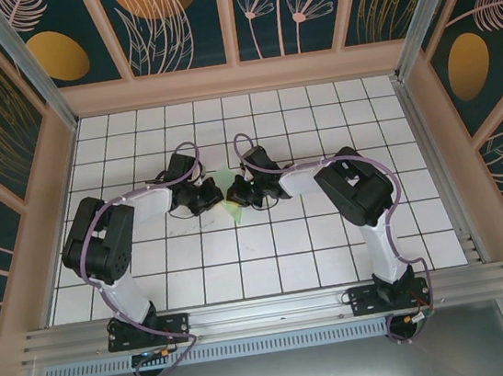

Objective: Fold a paper plane with a square sheet of paper (pick it up from the middle)
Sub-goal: Third fold the triangle at the center of the table.

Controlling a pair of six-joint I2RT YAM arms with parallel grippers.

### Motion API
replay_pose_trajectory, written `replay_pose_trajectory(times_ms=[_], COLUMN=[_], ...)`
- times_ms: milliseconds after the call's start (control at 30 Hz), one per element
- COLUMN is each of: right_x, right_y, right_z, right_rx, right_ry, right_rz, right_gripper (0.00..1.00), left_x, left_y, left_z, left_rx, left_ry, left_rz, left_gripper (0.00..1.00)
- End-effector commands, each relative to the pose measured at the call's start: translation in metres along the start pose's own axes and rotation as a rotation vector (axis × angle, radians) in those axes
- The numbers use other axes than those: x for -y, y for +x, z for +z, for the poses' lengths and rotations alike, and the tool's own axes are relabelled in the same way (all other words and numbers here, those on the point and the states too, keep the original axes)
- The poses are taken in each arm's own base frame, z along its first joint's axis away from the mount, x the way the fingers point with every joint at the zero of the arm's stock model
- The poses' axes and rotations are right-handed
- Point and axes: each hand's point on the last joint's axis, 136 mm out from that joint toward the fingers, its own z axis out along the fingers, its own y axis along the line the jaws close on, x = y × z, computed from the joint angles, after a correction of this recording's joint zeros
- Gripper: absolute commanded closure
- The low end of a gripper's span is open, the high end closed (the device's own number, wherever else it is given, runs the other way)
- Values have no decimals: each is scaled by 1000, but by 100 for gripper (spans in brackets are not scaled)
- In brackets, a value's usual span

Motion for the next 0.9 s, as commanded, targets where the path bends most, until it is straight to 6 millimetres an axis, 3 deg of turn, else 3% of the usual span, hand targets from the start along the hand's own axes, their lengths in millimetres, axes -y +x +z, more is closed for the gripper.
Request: replay_pose_trajectory(times_ms=[0, 400, 700, 867], right_x=[37, 26, -19, -8], right_y=[11, 9, -4, -7], right_z=[5, 2, -23, -30], right_rx=[-27, -21, 17, 6], right_ry=[129, 93, -24, -10], right_rz=[44, 31, -75, -141], right_gripper=[100, 100, 100, 100], left_x=[-2, -17, -47, -55], left_y=[1, 7, 14, 15], left_z=[5, 14, 16, 16], left_rx=[-16, -37, -54, -58], left_ry=[-21, -74, -211, -244], left_rz=[12, 9, 40, 49], left_gripper=[100, 100, 100, 100])
